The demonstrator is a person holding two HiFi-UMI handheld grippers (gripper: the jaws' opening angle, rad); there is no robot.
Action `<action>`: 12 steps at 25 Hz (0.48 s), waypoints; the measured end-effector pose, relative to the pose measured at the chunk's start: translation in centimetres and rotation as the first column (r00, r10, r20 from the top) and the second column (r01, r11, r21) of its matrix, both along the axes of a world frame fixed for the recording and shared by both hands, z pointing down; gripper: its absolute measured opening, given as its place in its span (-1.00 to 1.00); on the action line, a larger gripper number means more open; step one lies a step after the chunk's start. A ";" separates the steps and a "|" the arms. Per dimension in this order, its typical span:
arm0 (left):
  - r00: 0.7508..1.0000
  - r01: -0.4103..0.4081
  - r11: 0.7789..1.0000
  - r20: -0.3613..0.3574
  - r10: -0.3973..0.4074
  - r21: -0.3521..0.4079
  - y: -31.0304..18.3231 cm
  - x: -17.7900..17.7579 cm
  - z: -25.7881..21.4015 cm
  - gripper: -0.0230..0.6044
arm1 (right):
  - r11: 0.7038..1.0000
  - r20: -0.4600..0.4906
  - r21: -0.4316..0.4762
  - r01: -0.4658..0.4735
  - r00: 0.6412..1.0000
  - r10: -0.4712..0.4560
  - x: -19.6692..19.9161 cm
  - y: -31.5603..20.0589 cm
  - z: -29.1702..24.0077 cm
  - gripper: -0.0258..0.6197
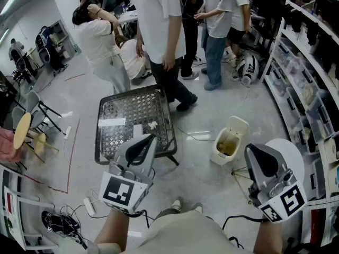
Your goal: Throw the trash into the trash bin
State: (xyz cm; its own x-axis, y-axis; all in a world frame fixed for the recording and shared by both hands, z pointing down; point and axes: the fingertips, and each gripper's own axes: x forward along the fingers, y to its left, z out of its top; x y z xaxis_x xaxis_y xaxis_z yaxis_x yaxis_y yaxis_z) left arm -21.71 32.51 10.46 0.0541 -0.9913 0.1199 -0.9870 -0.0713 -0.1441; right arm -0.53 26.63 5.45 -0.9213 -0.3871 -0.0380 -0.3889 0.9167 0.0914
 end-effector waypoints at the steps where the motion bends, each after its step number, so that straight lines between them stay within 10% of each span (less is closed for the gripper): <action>1: 1.000 0.000 1.000 -0.001 0.000 -0.002 0.0 0.1 0.1 -0.92 | 1.000 0.000 0.001 0.002 1.000 -0.002 0.1 0.1 0.1 -0.92; 12: 1.000 0.000 1.000 -0.008 0.000 -0.008 -0.1 3.6 0.7 -0.92 | 1.000 -0.004 -0.015 0.023 1.000 -0.023 3.0 0.5 1.1 -0.91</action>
